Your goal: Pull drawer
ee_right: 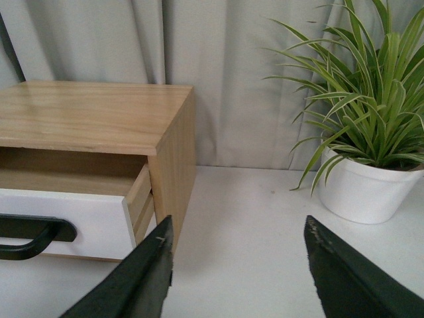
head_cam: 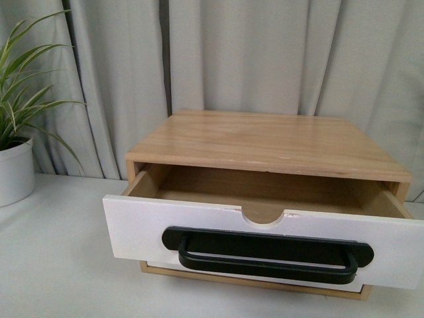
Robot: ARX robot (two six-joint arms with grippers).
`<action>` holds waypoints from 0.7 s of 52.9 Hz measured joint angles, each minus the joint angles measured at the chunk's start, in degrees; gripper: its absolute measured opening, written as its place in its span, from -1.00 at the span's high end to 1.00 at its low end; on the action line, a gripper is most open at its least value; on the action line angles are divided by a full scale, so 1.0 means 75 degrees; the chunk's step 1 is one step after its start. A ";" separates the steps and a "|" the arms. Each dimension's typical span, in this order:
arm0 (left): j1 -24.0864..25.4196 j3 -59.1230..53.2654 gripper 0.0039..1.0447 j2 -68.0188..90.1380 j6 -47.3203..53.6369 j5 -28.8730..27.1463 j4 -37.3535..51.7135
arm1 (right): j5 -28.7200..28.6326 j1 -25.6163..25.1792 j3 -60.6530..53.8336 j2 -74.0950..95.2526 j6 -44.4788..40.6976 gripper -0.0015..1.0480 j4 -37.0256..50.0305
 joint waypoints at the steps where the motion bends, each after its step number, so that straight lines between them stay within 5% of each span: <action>1: 0.0189 -0.0017 -0.20 -0.0090 -0.0122 0.0201 -0.0050 | 0.0143 0.0146 -0.0047 -0.0058 0.0023 0.05 -0.0015; 12: 0.1512 -0.0245 0.59 -0.0624 -0.0431 0.1492 -0.0358 | 0.1040 0.1075 -0.0274 -0.0402 0.0067 0.83 -0.0093; 14: 0.1711 -0.0277 0.75 -0.0688 -0.0446 0.1682 -0.0393 | 0.1682 0.1498 -0.0309 -0.0475 0.0073 0.97 -0.0152; 17: 0.1926 -0.0323 0.94 -0.0761 -0.0487 0.1865 -0.0425 | 0.2049 0.1926 -0.0356 -0.0527 0.0096 0.97 -0.0160; 27: 0.3104 -0.0629 0.93 -0.1192 -0.0530 0.3214 -0.0527 | 0.2133 0.2247 -0.0495 -0.0662 0.0102 0.97 -0.0154; 37: 0.3410 -0.0629 0.93 -0.1233 -0.0557 0.3311 -0.0548 | 0.2130 0.2259 -0.0775 -0.0906 0.0102 0.97 -0.0154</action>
